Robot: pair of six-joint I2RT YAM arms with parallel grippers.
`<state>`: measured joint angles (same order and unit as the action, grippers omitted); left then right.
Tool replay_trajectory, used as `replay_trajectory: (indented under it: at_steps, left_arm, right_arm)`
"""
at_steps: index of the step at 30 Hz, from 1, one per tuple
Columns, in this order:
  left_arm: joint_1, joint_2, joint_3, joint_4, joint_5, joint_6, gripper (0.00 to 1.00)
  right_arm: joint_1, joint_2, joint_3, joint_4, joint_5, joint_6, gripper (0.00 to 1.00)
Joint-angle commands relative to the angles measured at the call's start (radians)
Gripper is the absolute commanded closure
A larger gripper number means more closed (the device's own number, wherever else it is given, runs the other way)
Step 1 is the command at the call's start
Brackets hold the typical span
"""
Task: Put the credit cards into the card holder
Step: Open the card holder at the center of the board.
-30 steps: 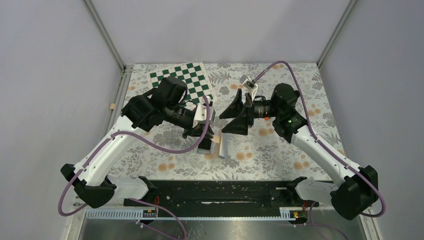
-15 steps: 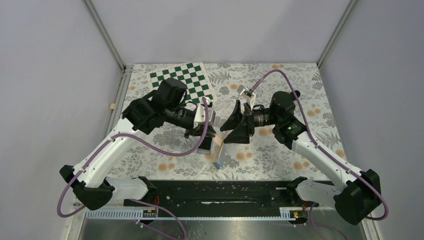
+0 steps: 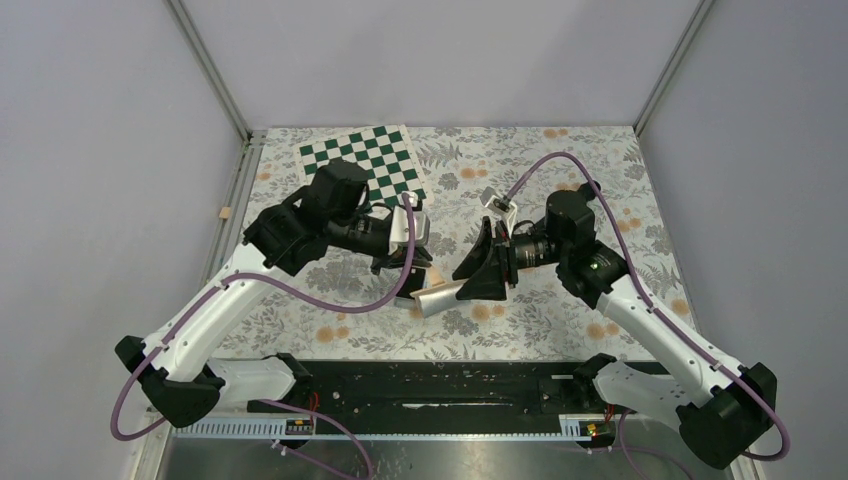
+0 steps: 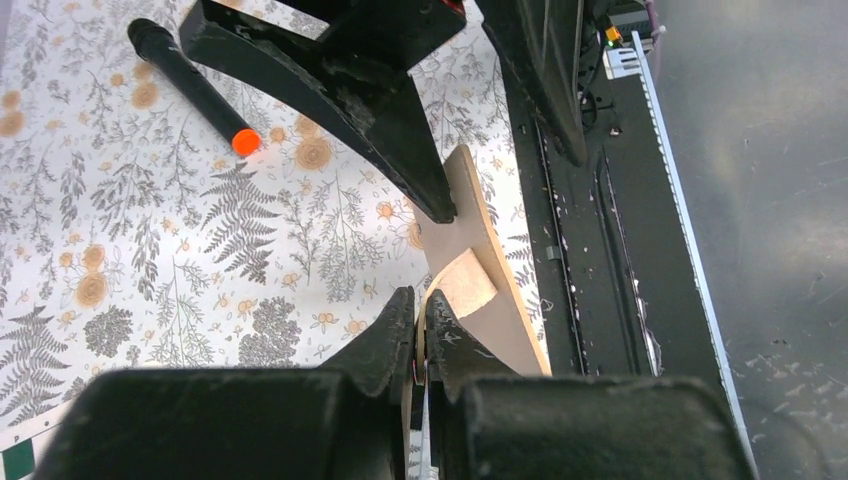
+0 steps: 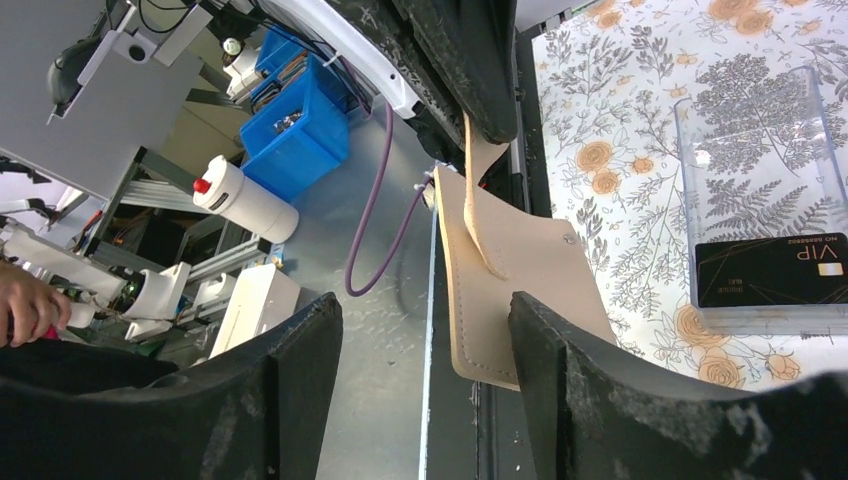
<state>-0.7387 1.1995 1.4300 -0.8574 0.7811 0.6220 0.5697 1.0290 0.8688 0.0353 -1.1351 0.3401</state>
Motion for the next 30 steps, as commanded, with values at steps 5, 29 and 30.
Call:
replay_trajectory:
  at_steps: [5, 29, 30]
  left_arm:
    - [0.007, -0.019, 0.0, 0.174, 0.006, -0.076, 1.0]
    - [0.013, 0.02, -0.021, 0.338, -0.237, -0.408, 0.23]
    - [0.013, 0.013, -0.032, 0.36, -0.293, -0.445, 0.04]
  right_arm:
    - [0.01, -0.006, 0.022, -0.059, 0.079, -0.071, 0.37]
    - [0.015, 0.023, 0.152, -0.27, 0.36, -0.076, 1.0]
    - [0.012, 0.032, 0.168, -0.304, 0.395, -0.074, 1.0]
